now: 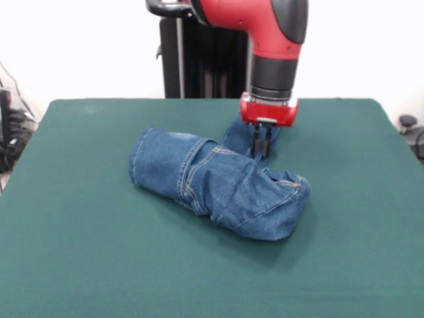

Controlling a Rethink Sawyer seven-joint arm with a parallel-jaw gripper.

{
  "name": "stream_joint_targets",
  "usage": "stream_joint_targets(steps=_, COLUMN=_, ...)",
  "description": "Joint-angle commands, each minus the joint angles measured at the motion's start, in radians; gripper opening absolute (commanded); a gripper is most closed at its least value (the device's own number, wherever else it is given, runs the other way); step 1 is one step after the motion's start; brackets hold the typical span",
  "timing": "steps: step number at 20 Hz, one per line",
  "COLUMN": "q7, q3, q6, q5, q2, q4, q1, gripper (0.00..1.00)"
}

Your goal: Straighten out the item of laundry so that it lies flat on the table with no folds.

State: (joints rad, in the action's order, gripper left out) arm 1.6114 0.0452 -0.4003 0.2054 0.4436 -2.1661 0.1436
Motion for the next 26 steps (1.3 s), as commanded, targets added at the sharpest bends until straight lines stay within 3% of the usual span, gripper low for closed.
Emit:
stream_joint_targets(steps=1, q7=0.231, q3=0.105, q6=0.188, q5=0.074, q2=-0.064, q4=0.031, q1=-0.035, gripper=0.0)
stream_joint_targets(steps=7, q7=0.226, q3=0.105, q6=0.24, q5=0.1, q2=-0.058, q4=0.022, q1=-0.041, gripper=0.0)
stream_joint_targets(steps=12, q7=0.292, q3=0.166, q6=0.331, q5=0.157, q2=-0.067, q4=-0.046, q1=-0.004, gripper=0.0)
stream_joint_targets(steps=19, q7=0.399, q3=0.264, q6=0.286, q5=0.207, q2=-0.068, q4=-0.168, q1=0.036, gripper=0.0)
stream_joint_targets(steps=20, q7=0.394, q3=0.274, q6=0.289, q5=0.233, q2=-0.065, q4=-0.181, q1=0.037, gripper=1.0)
stream_joint_targets(steps=26, q7=0.397, q3=0.336, q6=0.391, q5=0.288, q2=-0.082, q4=-0.206, q1=0.092, gripper=1.0)
